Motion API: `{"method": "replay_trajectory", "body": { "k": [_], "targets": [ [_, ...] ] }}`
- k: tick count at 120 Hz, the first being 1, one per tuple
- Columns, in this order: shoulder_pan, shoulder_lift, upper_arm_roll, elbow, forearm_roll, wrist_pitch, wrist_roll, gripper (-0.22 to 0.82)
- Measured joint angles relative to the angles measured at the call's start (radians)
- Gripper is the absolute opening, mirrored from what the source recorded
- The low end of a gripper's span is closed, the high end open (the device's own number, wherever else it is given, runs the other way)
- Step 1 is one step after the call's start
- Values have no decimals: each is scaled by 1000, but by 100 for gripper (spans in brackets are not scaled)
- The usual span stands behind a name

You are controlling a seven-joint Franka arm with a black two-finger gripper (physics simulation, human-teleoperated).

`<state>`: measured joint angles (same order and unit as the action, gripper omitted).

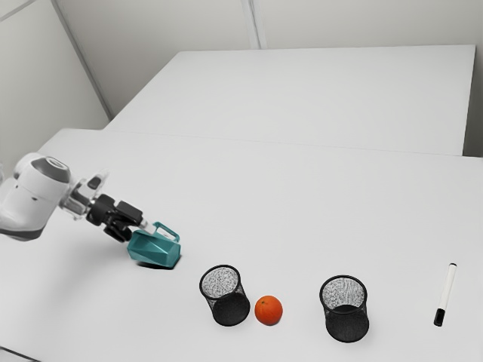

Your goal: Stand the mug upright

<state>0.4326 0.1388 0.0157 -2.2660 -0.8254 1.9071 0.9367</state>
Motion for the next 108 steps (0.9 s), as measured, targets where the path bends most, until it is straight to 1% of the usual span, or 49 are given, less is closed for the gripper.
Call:
{"method": "replay_trajectory", "body": {
  "k": [11,17,42,83,89,108],
  "targets": [
    [0,4,-1,0,-6,-14,15,57],
    [0,5,-2,0,-8,-19,22,54],
    [-1,10,-4,0,-19,-32,46,32],
    [-6,7,-8,0,-33,-38,72,-1],
    [-8,5,-8,0,-32,-37,74,-5],
    [-18,-31,-8,-8,-33,-36,79,-10]
  ]
}}
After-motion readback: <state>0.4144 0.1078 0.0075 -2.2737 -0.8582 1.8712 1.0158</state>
